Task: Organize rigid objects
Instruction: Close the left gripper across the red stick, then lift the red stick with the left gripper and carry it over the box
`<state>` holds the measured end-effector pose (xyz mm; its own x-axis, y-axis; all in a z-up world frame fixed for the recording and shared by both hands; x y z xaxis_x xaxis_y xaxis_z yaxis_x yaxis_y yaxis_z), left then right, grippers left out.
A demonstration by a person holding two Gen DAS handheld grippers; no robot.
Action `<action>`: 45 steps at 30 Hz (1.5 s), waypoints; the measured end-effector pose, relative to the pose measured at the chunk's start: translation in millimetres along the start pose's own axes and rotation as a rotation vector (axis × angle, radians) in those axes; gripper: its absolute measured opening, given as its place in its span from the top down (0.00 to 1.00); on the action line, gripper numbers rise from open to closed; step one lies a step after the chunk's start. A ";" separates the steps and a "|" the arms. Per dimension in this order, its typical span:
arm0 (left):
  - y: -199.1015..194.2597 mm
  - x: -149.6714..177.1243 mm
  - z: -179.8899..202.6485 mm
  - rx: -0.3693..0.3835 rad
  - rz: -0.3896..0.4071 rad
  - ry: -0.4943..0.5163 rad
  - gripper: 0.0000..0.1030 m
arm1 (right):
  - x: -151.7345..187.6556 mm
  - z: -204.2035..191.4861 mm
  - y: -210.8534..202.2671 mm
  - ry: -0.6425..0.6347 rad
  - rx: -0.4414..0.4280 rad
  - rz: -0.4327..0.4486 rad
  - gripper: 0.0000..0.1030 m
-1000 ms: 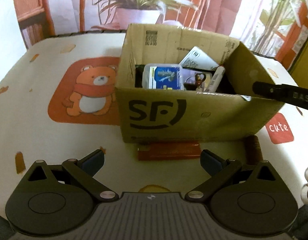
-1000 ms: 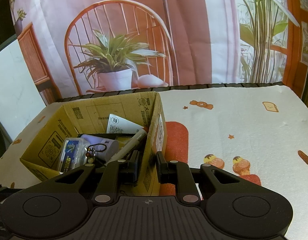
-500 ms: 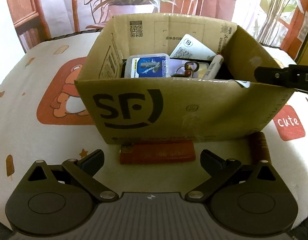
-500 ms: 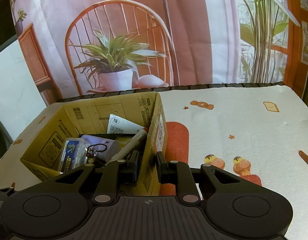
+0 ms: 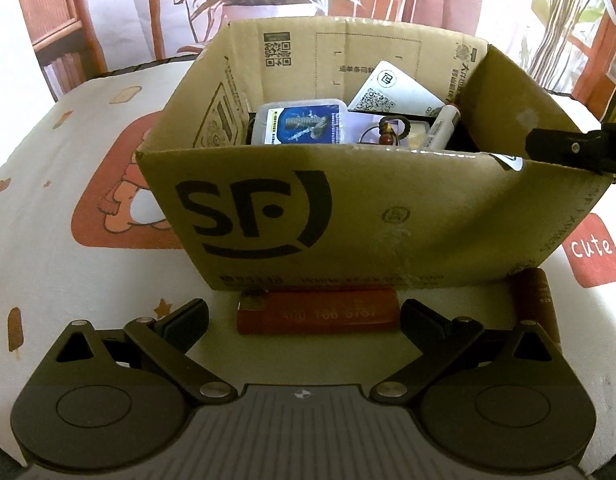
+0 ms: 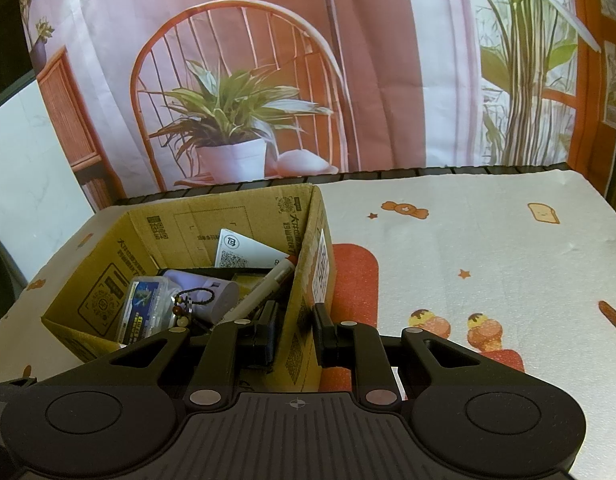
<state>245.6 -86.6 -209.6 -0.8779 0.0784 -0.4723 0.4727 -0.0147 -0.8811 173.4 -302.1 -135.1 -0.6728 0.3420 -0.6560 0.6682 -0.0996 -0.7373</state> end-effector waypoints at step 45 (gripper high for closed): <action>-50.1 -0.1 -75.8 0.030 0.081 -0.164 0.18 | -0.5 -0.4 1.0 0.002 0.000 0.000 0.82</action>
<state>227.8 -10.2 -163.6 -0.8388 -0.0875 -0.5374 0.5422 -0.0440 -0.8391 174.5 -302.1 -135.5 -0.6720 0.3435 -0.6560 0.6686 -0.0994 -0.7369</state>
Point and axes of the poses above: each gripper's, at about its wrist camera, not at the fingertips, and y roughly the way its jaws point, z to its right, x to its underside, the point moved 8 cm from there along y, roughly the way its jaws point, and after that the axes turned 6 degrees about -z, right-handed, at the moved point
